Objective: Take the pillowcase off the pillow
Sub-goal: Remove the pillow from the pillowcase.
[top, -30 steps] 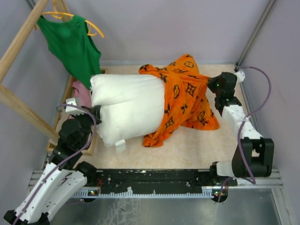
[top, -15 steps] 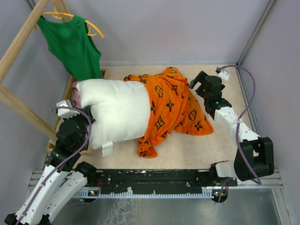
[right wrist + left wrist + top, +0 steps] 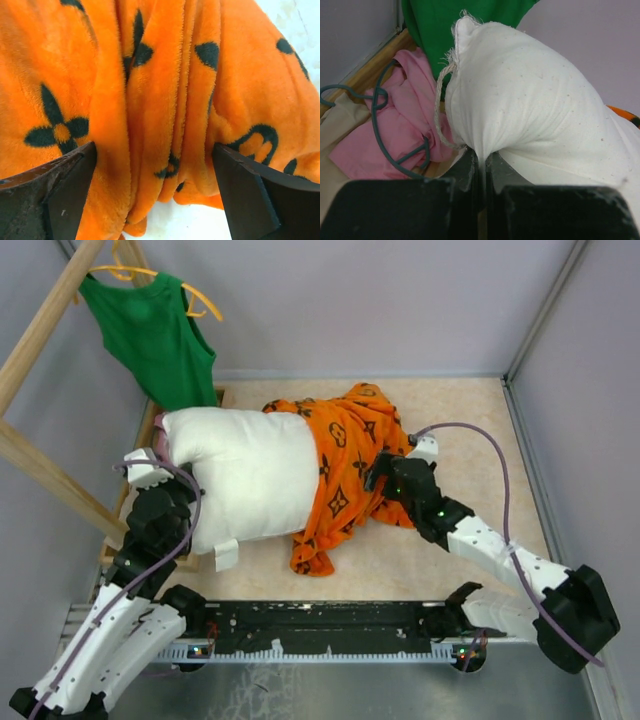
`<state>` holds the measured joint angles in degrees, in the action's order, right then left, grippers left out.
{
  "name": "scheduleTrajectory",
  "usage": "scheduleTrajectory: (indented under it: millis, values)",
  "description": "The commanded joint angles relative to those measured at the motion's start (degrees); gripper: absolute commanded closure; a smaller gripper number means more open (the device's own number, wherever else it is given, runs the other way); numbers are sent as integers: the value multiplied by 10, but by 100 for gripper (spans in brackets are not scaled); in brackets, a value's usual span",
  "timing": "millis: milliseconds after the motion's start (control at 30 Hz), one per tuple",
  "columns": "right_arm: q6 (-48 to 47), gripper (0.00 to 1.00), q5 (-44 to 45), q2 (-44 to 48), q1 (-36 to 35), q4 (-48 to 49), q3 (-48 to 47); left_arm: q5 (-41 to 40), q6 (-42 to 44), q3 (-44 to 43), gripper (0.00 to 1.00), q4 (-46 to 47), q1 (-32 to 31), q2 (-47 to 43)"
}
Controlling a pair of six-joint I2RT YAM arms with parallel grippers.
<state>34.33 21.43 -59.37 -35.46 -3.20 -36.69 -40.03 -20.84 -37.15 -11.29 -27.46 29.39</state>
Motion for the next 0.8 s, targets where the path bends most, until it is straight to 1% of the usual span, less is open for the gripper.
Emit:
scheduleTrajectory:
  millis: [0, 33, 100, 133, 200, 233, 267, 333, 367, 433, 500, 533, 600, 667, 700, 767]
  values:
    - [18, 13, 27, -58, -3, -5, -16, -23, 12, -23, 100, 65, 5, 6]
    - [18, 24, 37, -70, -1, -11, -19, -24, 13, -26, 100, 60, 5, 8]
    - [11, 53, 59, -69, 15, -21, -22, -32, 9, -29, 100, 51, 6, 6]
    - [8, 65, 59, -59, 37, -25, -21, -33, 6, -27, 100, 50, 5, -1]
    - [6, 87, 33, -32, 115, -30, -19, -33, 4, -21, 100, 54, 5, -15]
    - [11, 92, 6, -14, 166, -31, -16, -34, 3, -19, 100, 56, 6, -21]
    - [26, 95, -13, 4, 223, -29, -14, -37, 1, -18, 100, 53, 6, -25]
    - [88, 95, -41, 35, 331, -17, -4, -48, -12, -20, 100, 40, 6, -30]
    - [120, 95, -41, 49, 372, -2, 4, -63, -25, -21, 100, 31, 5, -31]
    - [183, 93, -13, 60, 415, 26, 20, -78, -43, -25, 100, 17, 5, -36]
    - [207, 92, 12, 45, 420, 56, 20, -93, -49, -32, 100, 1, 5, -41]
    - [204, 91, 5, 28, 420, 70, 8, -98, -51, -37, 100, -7, 6, -43]
    - [181, 89, -25, -13, 416, 67, -25, -100, -56, -41, 100, -12, 6, -49]
    - [143, 85, -39, -39, 393, 43, -51, -85, -50, -35, 100, 4, 5, -51]
    - [114, 78, -43, -37, 373, 45, -53, -74, -45, -32, 100, 14, 5, -48]
    - [61, 42, -75, -26, 327, 51, -52, -55, -38, -34, 100, 23, 6, -29]
